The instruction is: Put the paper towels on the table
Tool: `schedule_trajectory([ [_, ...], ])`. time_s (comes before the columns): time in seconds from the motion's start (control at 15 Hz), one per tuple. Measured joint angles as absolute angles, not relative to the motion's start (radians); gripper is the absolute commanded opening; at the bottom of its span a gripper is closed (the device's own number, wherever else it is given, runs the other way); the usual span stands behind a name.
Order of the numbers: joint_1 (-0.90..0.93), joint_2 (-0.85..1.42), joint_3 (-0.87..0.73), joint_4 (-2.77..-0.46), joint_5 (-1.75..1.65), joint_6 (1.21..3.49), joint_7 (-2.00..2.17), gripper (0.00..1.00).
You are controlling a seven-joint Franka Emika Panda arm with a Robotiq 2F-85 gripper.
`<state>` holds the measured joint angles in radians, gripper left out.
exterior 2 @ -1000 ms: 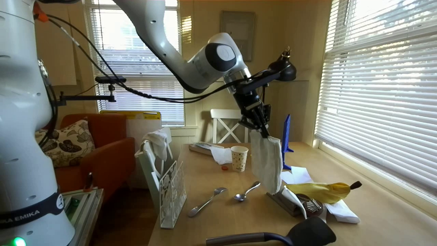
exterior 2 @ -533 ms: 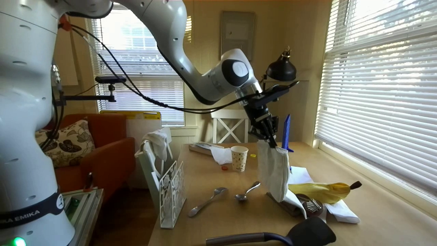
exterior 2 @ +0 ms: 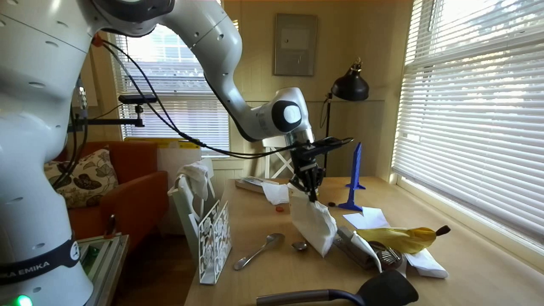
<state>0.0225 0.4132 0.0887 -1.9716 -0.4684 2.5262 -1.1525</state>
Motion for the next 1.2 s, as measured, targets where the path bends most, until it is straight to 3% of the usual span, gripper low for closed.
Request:
schedule_trajectory([
  [0.07, 0.023, 0.412, 0.102, -1.971, -0.447, 2.494, -1.165, 0.01],
  [0.13, 0.023, 0.411, 0.115, -1.971, -0.424, 2.456, -1.182, 0.3],
  [0.2, 0.023, 0.409, 0.128, -1.97, -0.392, 2.406, -1.205, 0.31],
  [0.87, 0.035, 0.257, 0.129, -1.957, -0.326, 2.093, -1.233, 0.99],
  [1.2, 0.037, 0.205, 0.152, -1.959, -0.29, 2.125, -1.444, 1.0],
])
